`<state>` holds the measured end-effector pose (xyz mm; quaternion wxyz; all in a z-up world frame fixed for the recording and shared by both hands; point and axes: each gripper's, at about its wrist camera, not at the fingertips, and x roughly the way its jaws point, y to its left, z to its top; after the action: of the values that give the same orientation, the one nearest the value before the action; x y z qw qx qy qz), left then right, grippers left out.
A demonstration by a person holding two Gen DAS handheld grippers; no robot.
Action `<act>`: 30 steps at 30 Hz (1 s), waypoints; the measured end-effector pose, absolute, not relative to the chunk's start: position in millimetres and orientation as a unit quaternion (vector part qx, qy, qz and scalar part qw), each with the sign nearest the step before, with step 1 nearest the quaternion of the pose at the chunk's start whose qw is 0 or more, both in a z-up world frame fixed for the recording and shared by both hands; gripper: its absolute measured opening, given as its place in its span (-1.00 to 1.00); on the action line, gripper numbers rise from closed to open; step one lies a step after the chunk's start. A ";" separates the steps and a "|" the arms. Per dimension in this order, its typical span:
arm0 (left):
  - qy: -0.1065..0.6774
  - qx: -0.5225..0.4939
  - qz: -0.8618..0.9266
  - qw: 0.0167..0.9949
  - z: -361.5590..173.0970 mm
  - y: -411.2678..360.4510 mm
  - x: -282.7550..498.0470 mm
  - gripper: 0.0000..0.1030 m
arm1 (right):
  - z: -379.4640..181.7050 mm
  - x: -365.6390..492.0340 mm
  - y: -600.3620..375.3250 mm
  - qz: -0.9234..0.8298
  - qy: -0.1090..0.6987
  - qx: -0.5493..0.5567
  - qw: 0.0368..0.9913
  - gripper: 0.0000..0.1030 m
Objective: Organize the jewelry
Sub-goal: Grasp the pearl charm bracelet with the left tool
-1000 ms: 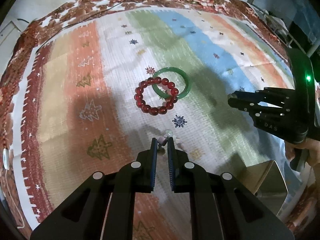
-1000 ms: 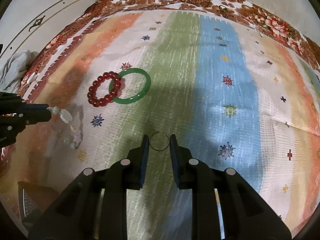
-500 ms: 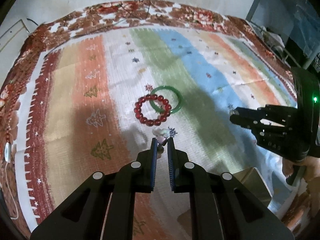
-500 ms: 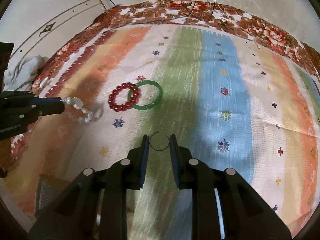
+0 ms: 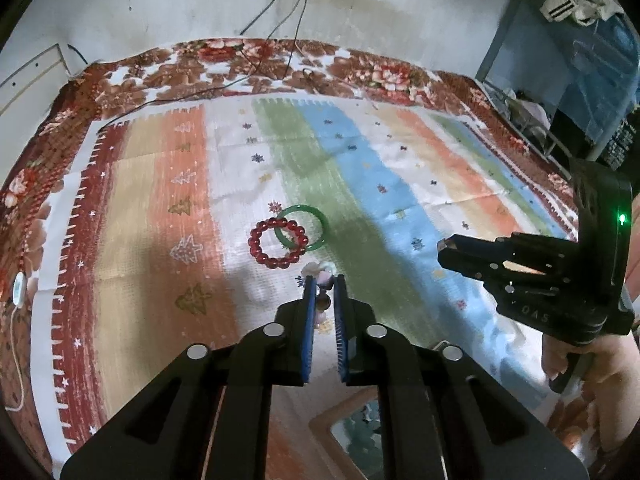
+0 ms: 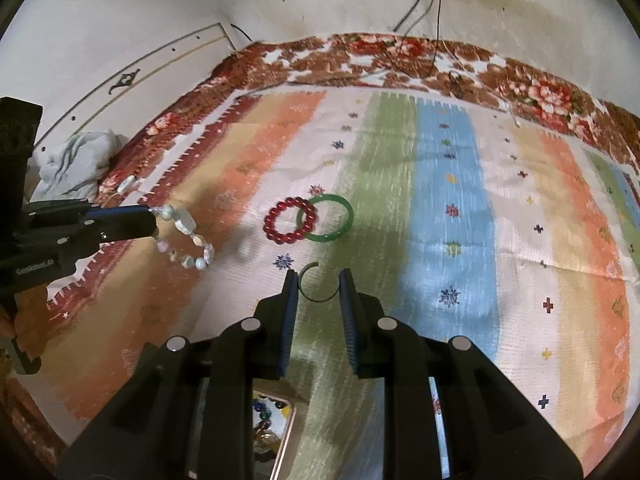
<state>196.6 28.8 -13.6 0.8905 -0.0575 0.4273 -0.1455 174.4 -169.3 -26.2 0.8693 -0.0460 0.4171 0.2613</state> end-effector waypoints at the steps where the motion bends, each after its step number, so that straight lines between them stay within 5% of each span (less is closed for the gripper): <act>1: 0.425 -0.058 -0.147 0.891 -12.2 28.6 194.5 -0.91 | -24.8 170.7 -170.5 0.264 0.415 -0.044 0.870 -0.57; 10: 0.406 -0.058 -0.157 0.899 0.2 23.2 176.3 -0.94 | -22.1 159.3 -175.2 0.269 0.413 -0.040 0.869 -0.56; 18: 0.465 -0.055 -0.146 0.871 -34.7 25.5 190.2 -0.92 | -23.8 155.9 -171.2 0.271 0.418 -0.045 0.866 -0.57; 21: 0.501 -0.050 -0.149 0.851 -55.1 25.0 203.5 -0.53 | -24.7 157.6 -169.4 0.274 0.420 -0.046 0.864 -0.57; 30: 0.550 0.011 -0.140 0.823 -94.0 17.8 228.7 -0.20 | -27.5 163.3 -167.9 0.281 0.428 -0.045 0.858 -0.57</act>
<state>228.7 17.8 -94.0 0.8229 0.0106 0.5505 -0.1403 163.3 -167.9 -27.5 0.8579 -0.0450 0.4277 0.2810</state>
